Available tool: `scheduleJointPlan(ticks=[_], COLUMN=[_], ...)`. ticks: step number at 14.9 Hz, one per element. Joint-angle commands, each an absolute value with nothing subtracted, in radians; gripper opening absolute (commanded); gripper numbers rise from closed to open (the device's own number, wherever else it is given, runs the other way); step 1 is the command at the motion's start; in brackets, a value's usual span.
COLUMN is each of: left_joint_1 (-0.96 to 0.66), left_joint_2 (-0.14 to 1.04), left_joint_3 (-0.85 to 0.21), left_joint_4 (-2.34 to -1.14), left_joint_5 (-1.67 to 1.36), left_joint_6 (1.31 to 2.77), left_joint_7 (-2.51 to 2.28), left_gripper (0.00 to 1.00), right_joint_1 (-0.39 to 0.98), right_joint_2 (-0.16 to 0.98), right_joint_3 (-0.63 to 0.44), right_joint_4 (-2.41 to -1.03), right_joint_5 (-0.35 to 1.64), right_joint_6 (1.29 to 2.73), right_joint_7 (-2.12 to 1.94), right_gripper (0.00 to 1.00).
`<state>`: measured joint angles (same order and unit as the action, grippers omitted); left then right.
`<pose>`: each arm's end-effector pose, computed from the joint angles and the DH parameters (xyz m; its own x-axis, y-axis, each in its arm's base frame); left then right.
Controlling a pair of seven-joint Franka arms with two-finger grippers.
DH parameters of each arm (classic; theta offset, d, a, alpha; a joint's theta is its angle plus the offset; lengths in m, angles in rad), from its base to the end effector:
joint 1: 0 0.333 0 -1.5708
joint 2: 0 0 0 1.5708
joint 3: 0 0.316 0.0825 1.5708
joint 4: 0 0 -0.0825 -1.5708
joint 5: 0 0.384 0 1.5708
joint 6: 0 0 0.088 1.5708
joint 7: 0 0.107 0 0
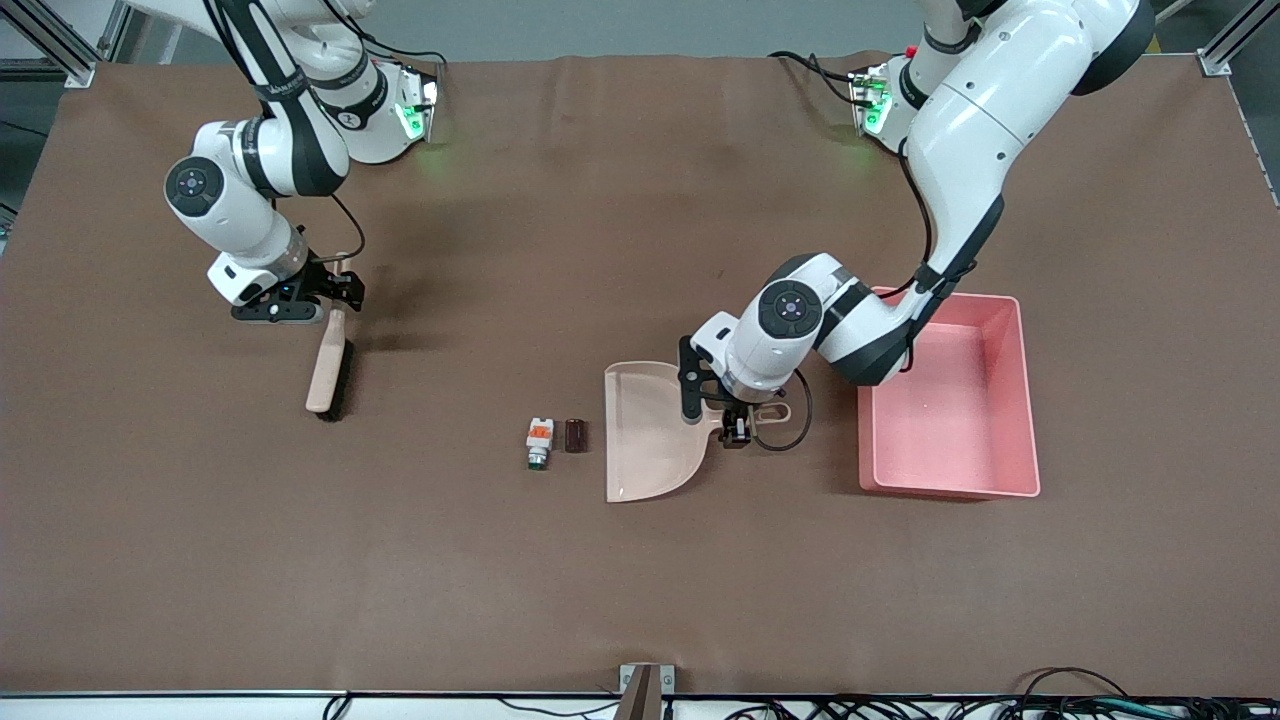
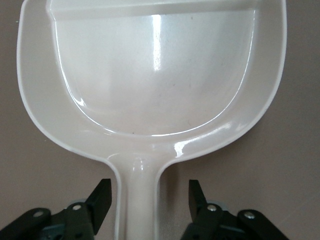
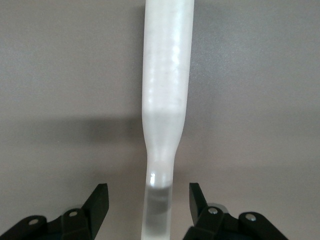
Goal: Clean e-waste and dump in bin
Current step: 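Grasp the dustpan handle with the left gripper while the right gripper grasps the brush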
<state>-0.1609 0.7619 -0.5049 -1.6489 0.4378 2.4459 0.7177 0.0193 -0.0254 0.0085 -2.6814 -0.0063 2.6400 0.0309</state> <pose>0.5771 -0.3921 0.2224 0.0064 -0.9918 0.1278 -0.9958 -0.0179 -0.0895 0.4127 0.0116 0.2415 0.9999 0.0024 -0.0159 0.0025 -1.0000 0.0036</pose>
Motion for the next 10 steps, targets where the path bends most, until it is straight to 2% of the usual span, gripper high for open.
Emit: scheduleJointPlan(ticks=[1, 8, 10], left_joint_1=[-0.167, -0.173, -0.173], left_joint_2=[0.776, 0.782, 0.782], left_joint_3=[-0.506, -0.503, -0.503], left_joint_4=[-1.626, -1.614, -1.612], left_joint_5=[0.457, 0.457, 0.457], left_joint_6=[2.450, 2.450, 2.450], left_joint_7=[0.727, 0.738, 0.738], left_gripper=[0.63, 0.44, 0.38], right_joint_1=[0.021, 0.003, 0.003], right_joint_2=[-0.041, 0.017, 0.017], right_joint_3=[0.006, 0.006, 0.006], right_joint_4=[-2.712, -2.712, -2.712], right_joint_5=[-0.008, -0.008, -0.008], right_joint_6=[2.674, 2.729, 2.729], right_joint_7=[0.023, 0.023, 0.023], right_gripper=[0.71, 0.71, 0.60])
